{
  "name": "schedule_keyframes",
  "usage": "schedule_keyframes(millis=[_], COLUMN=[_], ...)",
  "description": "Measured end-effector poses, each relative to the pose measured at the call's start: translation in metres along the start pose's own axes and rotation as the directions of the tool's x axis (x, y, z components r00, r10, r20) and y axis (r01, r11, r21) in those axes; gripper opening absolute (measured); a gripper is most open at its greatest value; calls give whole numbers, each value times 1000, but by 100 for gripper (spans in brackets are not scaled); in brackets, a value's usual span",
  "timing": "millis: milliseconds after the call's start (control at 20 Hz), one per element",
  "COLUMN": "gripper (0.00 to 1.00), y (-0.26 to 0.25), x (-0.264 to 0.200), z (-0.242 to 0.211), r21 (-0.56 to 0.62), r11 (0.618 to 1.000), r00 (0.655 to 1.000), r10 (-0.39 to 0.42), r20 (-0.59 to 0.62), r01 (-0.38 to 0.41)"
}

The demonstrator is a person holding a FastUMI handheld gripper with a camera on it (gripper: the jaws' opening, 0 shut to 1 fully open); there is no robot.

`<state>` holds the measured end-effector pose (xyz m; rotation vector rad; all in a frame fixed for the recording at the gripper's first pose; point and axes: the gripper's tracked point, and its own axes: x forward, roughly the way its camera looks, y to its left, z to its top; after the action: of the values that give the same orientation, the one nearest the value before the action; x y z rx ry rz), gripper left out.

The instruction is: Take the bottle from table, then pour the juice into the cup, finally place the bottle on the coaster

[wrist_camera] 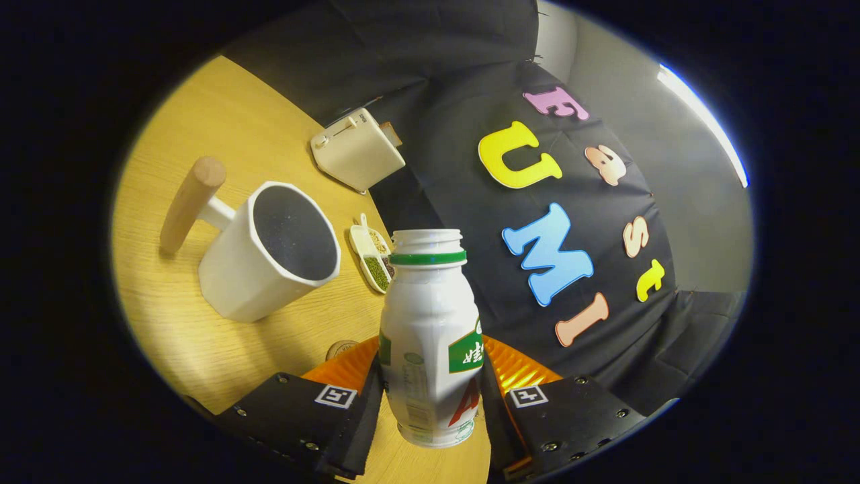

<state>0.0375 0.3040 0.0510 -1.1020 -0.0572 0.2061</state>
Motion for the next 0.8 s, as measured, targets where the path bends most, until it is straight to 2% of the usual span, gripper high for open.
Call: schedule_keyframes(millis=[800], gripper=[68], y=[3], x=[-5], z=[-1], r21=[-171], r11=[985], r00=[1000], r10=[14], r20=[-15], r01=[-17])
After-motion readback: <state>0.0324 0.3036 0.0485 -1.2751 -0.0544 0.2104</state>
